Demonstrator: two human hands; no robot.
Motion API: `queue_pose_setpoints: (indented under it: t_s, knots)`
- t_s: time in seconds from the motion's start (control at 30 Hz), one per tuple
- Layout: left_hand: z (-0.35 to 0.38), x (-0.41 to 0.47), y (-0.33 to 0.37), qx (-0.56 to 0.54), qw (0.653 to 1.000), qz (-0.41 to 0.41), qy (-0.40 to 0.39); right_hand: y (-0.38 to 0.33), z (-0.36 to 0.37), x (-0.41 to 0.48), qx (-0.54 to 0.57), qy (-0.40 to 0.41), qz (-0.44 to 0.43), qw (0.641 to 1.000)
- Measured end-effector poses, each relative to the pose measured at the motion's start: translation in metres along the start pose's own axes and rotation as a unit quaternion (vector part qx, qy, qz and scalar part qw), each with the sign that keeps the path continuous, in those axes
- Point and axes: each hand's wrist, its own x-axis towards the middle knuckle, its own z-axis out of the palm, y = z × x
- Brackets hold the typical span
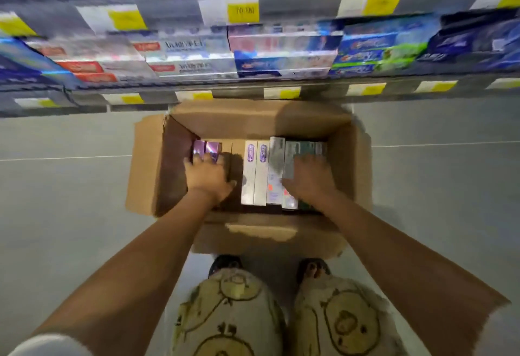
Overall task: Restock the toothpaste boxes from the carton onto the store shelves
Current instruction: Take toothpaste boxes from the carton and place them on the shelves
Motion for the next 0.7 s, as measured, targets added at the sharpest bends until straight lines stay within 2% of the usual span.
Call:
queue_pose_setpoints:
  t_s: [0.13, 0.23, 0.37, 0.53, 0.7]
  knots:
    - [0.045, 0.06, -0.004, 0.01, 1.0, -0.007, 0.027, 0.005, 0.043, 0.06, 0.053, 0.035, -0.03, 0.998]
    - [0.067, 0.092, -0.006, 0.003, 0.997, -0.007, 0.075, 0.009, 0.061, 0.09, 0.029, 0.105, -0.05, 0.993]
    - [0.08, 0.111, -0.007, -0.008, 0.994, -0.015, 0.11, 0.019, 0.075, 0.108, 0.021, 0.142, -0.043, 0.989]
    - [0.071, 0.112, -0.006, -0.027, 0.99, 0.011, 0.14, 0.02, 0.073, 0.106, 0.04, 0.135, -0.049, 0.989]
    - [0.059, 0.101, 0.021, -0.107, 0.986, 0.036, 0.119, 0.016, 0.064, 0.099, 0.068, 0.121, -0.066, 0.988]
